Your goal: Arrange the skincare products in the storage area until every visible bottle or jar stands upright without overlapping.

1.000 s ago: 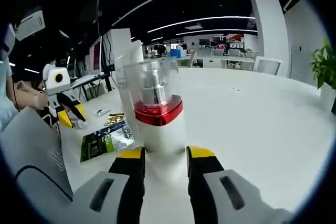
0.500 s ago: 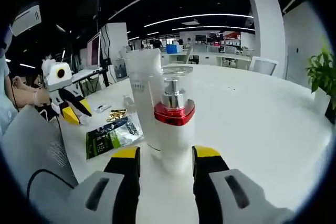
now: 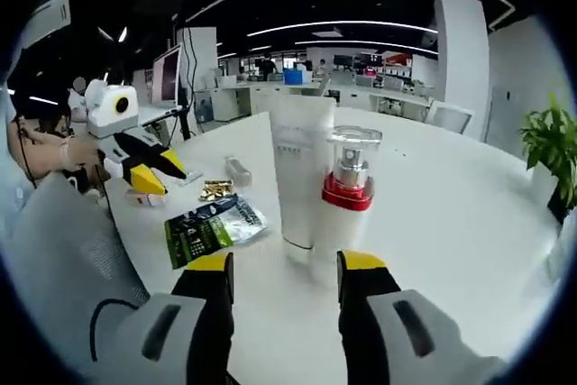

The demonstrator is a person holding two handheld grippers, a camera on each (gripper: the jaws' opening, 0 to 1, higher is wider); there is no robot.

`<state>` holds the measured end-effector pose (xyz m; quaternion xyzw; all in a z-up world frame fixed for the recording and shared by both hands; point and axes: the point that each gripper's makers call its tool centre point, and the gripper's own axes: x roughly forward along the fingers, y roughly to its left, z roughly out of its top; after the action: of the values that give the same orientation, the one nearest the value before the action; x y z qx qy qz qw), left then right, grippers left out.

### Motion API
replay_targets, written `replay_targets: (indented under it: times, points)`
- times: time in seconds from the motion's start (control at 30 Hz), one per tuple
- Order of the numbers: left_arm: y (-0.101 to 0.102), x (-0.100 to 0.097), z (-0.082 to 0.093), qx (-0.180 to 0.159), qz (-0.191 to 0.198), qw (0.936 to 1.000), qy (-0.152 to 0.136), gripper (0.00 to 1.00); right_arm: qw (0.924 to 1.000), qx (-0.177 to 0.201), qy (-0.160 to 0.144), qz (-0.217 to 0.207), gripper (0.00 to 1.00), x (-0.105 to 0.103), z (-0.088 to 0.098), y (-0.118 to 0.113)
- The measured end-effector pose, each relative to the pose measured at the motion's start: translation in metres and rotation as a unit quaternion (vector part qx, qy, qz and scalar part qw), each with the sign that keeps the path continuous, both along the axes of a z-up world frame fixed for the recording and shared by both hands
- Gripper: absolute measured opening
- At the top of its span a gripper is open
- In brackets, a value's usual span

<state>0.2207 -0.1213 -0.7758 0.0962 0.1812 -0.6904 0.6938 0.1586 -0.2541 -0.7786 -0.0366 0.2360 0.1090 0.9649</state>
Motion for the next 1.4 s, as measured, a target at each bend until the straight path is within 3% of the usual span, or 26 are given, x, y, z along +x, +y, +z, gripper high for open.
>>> replay_targets:
  times: [0.33,0.4,0.5,0.83,1.13,1.4]
  points:
    - [0.01,-0.001,0.006,0.02,0.009,0.9995,-0.022,0.31,0.9995,0.008,-0.029,0.01,0.58,-0.001,0.028,0.029]
    - [0.014,-0.003,0.008,0.026,0.005,0.9983,-0.052,0.33,0.9988,0.029,-0.035,0.016,0.6,0.0,0.033,0.038]
    - [0.018,-0.01,0.007,0.036,-0.001,0.9984,-0.044,0.37,0.9985,0.031,-0.041,0.018,0.61,0.001,0.037,0.047]
    - [0.035,-0.019,0.007,0.055,0.006,0.9968,-0.058,0.53,0.9985,0.022,-0.039,0.03,0.64,-0.002,0.041,0.069]
    - [0.044,-0.024,0.018,0.051,0.02,0.9968,-0.059,0.64,0.9992,0.011,-0.03,0.023,0.78,-0.007,0.038,0.078]
    - [0.053,-0.03,0.016,0.05,0.037,0.9968,-0.05,0.76,0.9996,0.005,-0.022,0.015,0.91,-0.01,0.033,0.085]
